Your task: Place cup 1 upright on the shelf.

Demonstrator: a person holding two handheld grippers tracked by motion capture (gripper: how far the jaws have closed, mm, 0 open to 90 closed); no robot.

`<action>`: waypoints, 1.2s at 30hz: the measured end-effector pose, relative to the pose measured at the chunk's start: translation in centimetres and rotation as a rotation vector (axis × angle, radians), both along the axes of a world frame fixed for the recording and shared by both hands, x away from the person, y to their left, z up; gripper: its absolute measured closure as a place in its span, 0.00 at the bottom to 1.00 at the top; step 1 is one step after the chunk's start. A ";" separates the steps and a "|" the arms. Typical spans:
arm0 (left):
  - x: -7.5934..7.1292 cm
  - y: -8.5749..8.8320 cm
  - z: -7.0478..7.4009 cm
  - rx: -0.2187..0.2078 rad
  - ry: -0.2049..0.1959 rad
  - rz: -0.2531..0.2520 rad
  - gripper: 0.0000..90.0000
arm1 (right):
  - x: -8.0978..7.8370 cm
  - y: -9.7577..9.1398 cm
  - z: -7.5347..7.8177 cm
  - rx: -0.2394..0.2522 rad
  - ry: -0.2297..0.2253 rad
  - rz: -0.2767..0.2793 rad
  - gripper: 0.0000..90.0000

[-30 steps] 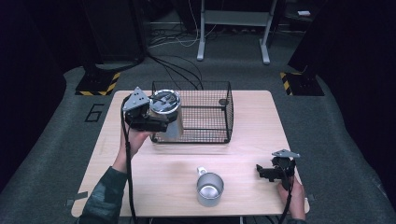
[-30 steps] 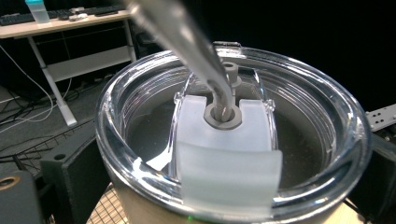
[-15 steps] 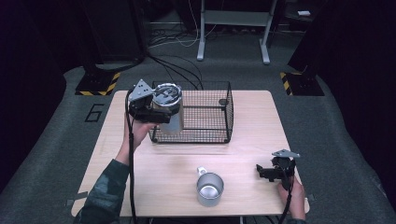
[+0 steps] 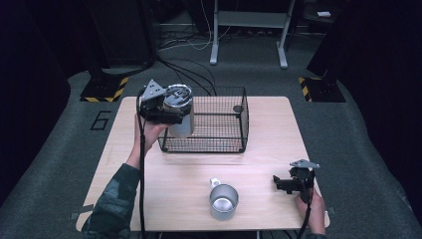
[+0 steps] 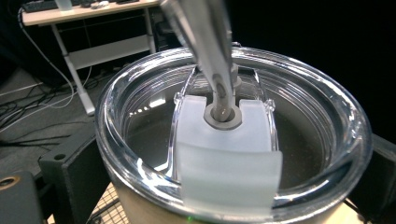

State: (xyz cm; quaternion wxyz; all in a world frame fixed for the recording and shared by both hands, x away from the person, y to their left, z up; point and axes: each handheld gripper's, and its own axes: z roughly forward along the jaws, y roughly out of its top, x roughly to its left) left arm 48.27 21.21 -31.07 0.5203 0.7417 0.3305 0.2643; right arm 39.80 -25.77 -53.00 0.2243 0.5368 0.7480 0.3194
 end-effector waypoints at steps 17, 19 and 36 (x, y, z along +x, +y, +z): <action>2.9 -0.8 -0.8 0.017 0.033 0.048 0.04 | 0.0 0.0 0.0 0.000 0.000 0.000 0.00; 3.2 -0.9 -1.0 0.022 0.031 0.057 0.04 | 0.0 0.0 0.0 0.000 0.000 0.000 0.00; 5.4 -1.6 -2.7 0.020 0.082 0.087 0.04 | 0.0 0.0 0.0 0.000 0.000 0.002 0.00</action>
